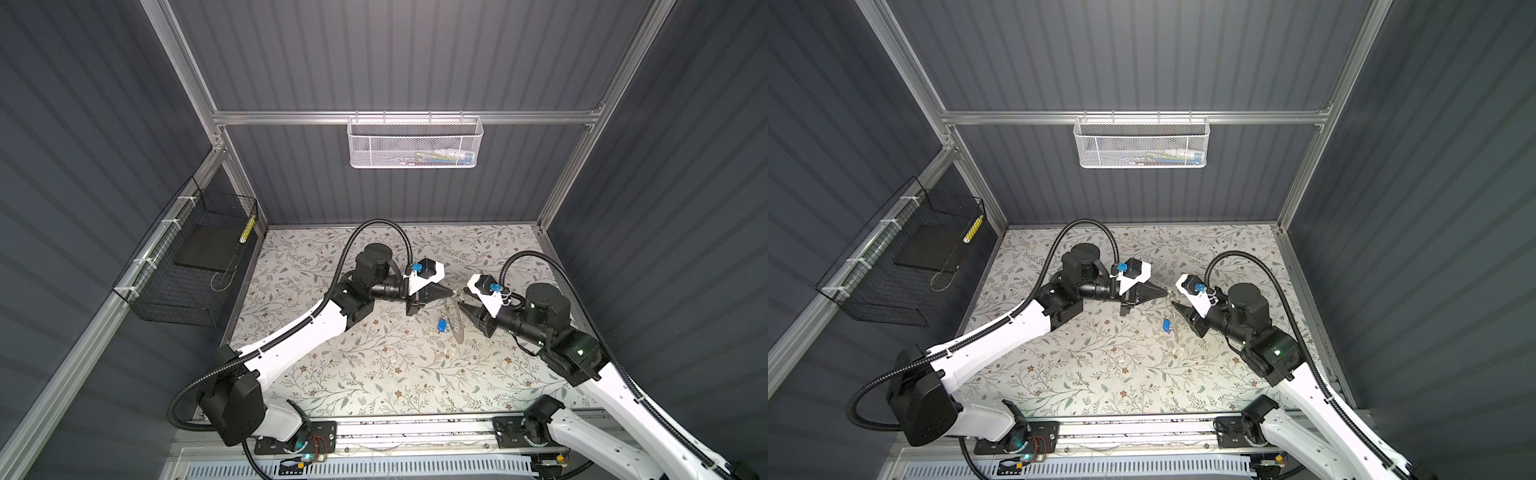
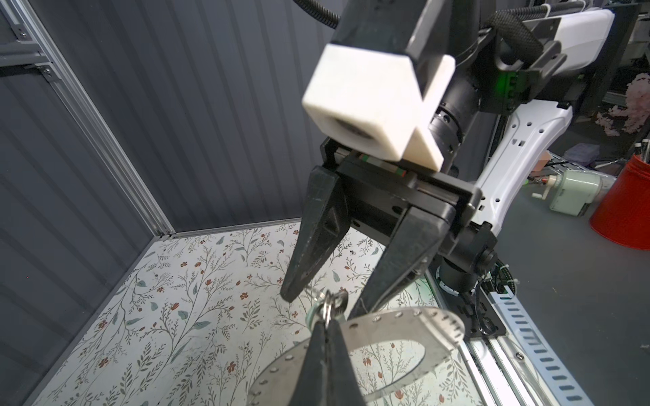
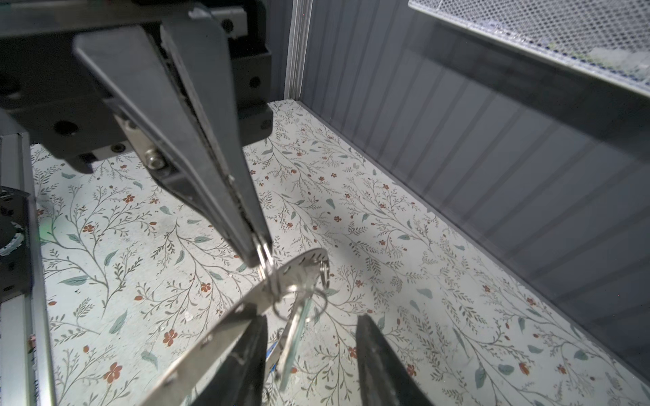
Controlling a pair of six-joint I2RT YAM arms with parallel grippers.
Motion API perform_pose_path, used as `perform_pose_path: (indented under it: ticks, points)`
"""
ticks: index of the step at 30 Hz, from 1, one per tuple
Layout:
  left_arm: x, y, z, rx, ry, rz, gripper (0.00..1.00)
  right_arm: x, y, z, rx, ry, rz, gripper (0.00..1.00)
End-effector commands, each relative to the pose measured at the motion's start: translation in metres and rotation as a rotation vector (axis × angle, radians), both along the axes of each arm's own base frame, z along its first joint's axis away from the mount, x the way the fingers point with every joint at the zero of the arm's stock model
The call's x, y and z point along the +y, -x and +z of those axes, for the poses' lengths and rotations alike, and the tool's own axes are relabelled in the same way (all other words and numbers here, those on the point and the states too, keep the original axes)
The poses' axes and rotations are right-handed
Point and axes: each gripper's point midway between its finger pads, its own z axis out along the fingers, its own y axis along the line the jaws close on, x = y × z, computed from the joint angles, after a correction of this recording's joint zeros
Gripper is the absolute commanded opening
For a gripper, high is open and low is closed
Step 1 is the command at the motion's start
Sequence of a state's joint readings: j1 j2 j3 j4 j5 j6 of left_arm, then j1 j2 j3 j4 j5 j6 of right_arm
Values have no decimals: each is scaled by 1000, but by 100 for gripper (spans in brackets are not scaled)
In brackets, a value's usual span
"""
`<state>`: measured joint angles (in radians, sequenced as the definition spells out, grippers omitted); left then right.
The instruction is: Put the keys on the keyring
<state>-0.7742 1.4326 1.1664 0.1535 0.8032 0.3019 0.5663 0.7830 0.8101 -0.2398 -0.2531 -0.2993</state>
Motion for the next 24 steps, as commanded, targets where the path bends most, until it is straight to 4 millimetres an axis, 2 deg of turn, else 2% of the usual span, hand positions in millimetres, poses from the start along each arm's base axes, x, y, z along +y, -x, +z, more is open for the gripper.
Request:
perform_pose_path:
  ticks: [1,7,10,13,17,24]
  points:
    - [3,0,19,-25,60,15,0,7,-1,13,-34,-15,33,36]
    - [4,-14,27,-26,88,93,0,8,-2,9,-27,8,37,20]
    - [5,-24,33,-25,121,138,0,6,-5,15,-53,29,26,8]
    - [5,-31,37,-20,164,163,0,7,-8,18,-60,65,33,1]
    - [1,-32,44,1,211,148,0,11,-12,14,-34,109,50,0]
    - [1,-40,44,4,241,184,0,13,-17,10,-19,146,59,0]
